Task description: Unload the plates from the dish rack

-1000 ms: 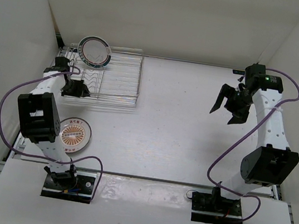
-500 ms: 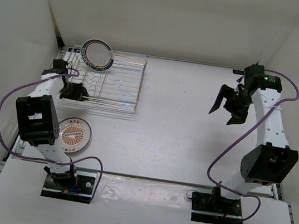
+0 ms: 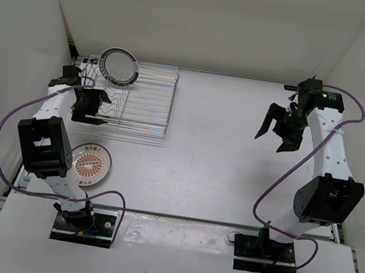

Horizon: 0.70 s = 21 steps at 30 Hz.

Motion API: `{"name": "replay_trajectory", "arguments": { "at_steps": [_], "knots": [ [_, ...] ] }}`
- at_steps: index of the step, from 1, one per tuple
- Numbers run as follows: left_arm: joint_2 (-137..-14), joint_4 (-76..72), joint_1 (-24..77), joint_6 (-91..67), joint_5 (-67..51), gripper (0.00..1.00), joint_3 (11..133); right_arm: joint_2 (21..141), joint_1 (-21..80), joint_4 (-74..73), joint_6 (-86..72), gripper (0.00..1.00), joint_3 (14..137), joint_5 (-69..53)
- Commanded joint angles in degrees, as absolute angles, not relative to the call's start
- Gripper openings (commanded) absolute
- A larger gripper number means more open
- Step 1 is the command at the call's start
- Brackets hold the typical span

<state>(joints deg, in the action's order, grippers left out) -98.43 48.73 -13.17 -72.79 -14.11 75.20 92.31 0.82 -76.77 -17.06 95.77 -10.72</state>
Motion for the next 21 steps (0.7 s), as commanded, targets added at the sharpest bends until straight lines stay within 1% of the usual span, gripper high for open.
{"name": "replay_trajectory", "arguments": {
  "at_steps": [1,2,3,7,8,10,13,14,18,21],
  "knots": [
    [-93.71,50.62,-13.01,-77.50,-15.73,0.87,78.13,91.93,0.70,-90.35,-16.08,0.91,95.27,-11.43],
    [-93.26,50.71,-12.83,-79.00,-15.56,0.87,78.31,91.85,0.62,-90.35,-16.17,0.91,95.36,-11.34],
    [-92.90,50.45,-12.75,-79.45,-15.30,0.92,79.01,91.93,0.70,-90.26,-16.26,0.91,95.36,-11.51],
    [-93.95,52.29,-12.57,-80.42,-15.29,0.93,84.71,92.11,0.62,-90.26,-16.00,0.91,95.27,-11.86],
    [-95.09,51.95,-12.31,-80.51,-15.47,0.93,88.55,92.11,0.62,-90.26,-16.08,0.91,95.27,-11.95],
    [-97.11,51.68,-12.13,-80.68,-15.82,0.93,91.22,92.29,0.62,-90.26,-16.00,0.91,95.36,-12.30],
    [-102.29,51.15,-11.78,-80.42,-15.38,0.94,99.30,92.20,0.70,-90.35,-16.00,0.91,95.19,-12.65],
    [-105.79,50.54,-11.60,-80.51,-15.38,0.94,104.54,92.11,0.62,-90.26,-15.91,0.91,95.10,-12.48],
    [-112.23,48.61,-11.25,-81.56,-14.68,0.96,113.44,91.50,0.62,-90.35,-15.91,0.91,94.83,-12.13],
    [-116.27,44.66,-10.99,-82.70,-14.15,0.96,117.23,91.32,0.62,-90.18,-16.00,0.91,94.75,-11.69]
  ]
}}
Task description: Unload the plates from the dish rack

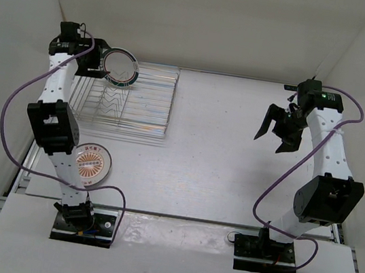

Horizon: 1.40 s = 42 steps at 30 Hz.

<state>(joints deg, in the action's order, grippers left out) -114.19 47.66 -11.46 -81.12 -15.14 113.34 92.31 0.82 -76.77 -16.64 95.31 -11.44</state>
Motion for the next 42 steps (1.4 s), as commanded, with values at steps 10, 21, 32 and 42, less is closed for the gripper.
{"name": "replay_trajectory", "arguments": {
  "at_steps": [10,21,32,42],
  "knots": [
    [-129.19,31.57,-8.70,-85.16,-10.02,1.00,128.05,92.11,0.70,-90.26,-16.26,0.91,95.71,-11.34],
    [-134.03,28.48,-7.73,-84.99,-8.79,1.00,128.58,92.46,-1.23,-90.26,-16.26,0.91,95.01,-11.60],
    [-135.26,28.13,-7.65,-84.99,-9.40,0.93,127.97,93.25,-2.20,-90.00,-16.43,0.91,94.92,-12.39],
    [-133.77,27.16,-8.00,-83.14,-10.72,0.78,124.02,93.60,-2.64,-90.09,-16.26,0.91,94.83,-12.92]
  ]
}}
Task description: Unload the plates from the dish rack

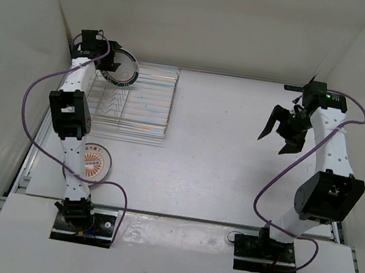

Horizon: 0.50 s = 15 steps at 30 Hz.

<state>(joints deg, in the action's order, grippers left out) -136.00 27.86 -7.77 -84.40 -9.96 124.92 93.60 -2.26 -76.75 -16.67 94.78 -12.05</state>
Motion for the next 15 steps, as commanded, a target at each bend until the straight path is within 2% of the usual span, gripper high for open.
{"name": "replay_trajectory", "arguments": {
  "at_steps": [1,9,13,15],
  "knots": [
    [-133.68,27.16,-8.00,-82.88,-10.81,0.77,124.01,93.60,-2.64,-90.26,-16.26,0.91,94.83,-12.92],
    [-132.63,26.19,-8.44,-82.18,-12.39,0.62,121.20,93.69,-2.81,-90.09,-16.26,0.91,94.92,-13.01],
    [-131.93,25.49,-8.44,-82.09,-13.09,0.51,120.24,93.87,-2.90,-90.17,-16.26,0.91,95.01,-13.18],
    [-131.05,24.35,-8.53,-82.18,-13.18,0.51,119.19,93.96,-2.99,-90.00,-16.26,0.91,95.18,-13.18]
  ]
}}
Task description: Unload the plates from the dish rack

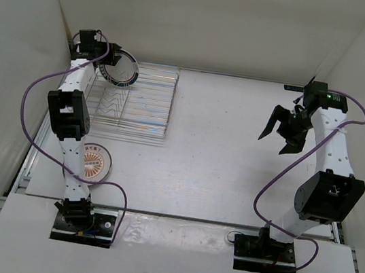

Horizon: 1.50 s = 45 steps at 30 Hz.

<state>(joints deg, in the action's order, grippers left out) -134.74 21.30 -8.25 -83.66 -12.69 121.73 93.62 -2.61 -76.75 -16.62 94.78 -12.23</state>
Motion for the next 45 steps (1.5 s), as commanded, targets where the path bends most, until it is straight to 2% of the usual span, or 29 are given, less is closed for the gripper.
{"name": "replay_trajectory", "arguments": {
  "at_steps": [1,3,8,14,27,38,45],
  "knots": [
    [-130.87,24.08,-8.61,-82.35,-13.44,0.50,118.57,93.96,-2.90,-90.26,-16.26,0.91,95.19,-13.27],
    [-129.91,22.94,-8.70,-82.44,-13.44,0.48,117.60,94.13,-2.90,-90.26,-16.08,0.91,95.45,-13.27],
    [-129.11,21.36,-8.61,-83.23,-13.53,0.37,117.07,94.39,-2.99,-90.09,-16.08,0.91,95.36,-13.36],
    [-127.62,20.13,-8.61,-83.58,-14.15,0.32,116.02,94.31,-3.08,-90.00,-16.17,0.91,95.27,-13.53],
    [-120.59,13.10,-8.70,-86.39,-16.08,0.25,103.63,94.13,-2.99,-90.00,-16.00,0.91,94.92,-13.62],
    [-118.30,12.04,-8.70,-91.76,-19.16,0.18,103.97,93.96,-2.99,-89.91,-16.00,0.91,95.10,-13.62],
    [-115.76,9.67,-8.88,-95.53,-20.57,0.16,101.52,93.78,-2.99,-89.91,-16.00,0.91,94.92,-13.80]
  ]
}}
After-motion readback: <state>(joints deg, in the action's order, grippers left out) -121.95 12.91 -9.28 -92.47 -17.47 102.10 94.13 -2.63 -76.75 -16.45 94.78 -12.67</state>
